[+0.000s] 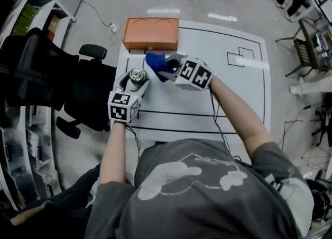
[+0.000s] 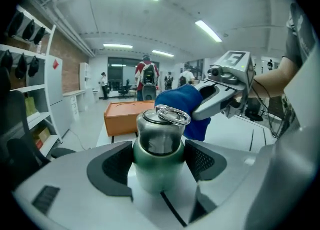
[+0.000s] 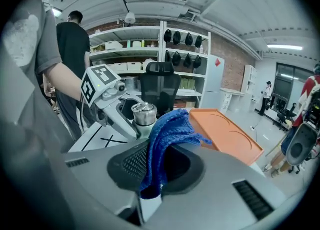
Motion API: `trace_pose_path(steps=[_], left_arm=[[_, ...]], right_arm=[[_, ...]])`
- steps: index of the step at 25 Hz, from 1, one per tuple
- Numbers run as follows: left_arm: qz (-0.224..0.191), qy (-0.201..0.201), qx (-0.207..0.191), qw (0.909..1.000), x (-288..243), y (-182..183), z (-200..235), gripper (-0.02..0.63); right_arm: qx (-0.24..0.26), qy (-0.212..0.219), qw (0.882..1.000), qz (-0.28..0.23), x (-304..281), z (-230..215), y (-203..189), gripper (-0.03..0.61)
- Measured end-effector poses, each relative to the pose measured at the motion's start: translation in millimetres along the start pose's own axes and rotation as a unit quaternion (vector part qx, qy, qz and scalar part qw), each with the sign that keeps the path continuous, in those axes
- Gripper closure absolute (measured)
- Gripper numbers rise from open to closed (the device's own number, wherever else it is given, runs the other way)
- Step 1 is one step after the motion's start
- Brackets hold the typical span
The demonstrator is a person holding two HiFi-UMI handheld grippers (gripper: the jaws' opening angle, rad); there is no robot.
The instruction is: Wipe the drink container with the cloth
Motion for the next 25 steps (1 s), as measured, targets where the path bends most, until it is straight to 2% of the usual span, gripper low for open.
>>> trace_pose_path(steps=[7, 13, 16, 19, 25], left_arm=[[-0.011, -0.089, -0.056, 0.9944, 2, -1, 2, 0.287], [-0.021, -0.167, -0.114, 0.9792, 4, -1, 1, 0.287], [-0.02, -0.198, -0.134, 0.9707, 5, -3, 1, 0.287], [-0.022, -0.218, -0.145, 0.9651, 6, -4, 1, 0.287], [-0.036, -0.225, -0.142, 0.9633, 6, -4, 2, 0.287]], right_arm=[[0.021, 0.039, 0.999, 0.003, -21, 1, 24, 0.537], [0.04, 0.102, 0.994, 0.013, -36, 11, 39, 0.537], [0.055, 0.113, 0.992, 0.033, -46, 13, 38, 0.538], [0.067, 0.108, 0.991, 0.049, -54, 9, 37, 0.538], [0.055, 0.105, 0.99, 0.073, -69, -3, 26, 0.538]])
Point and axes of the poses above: the fingertips, and each gripper's own axes: x backward along the fingers, z to its left, y out of its top, the point moved 1 cm from there along x, backward along the fingers, and after that the axes turned 12 degrees about -x, right-handed, at the moved point
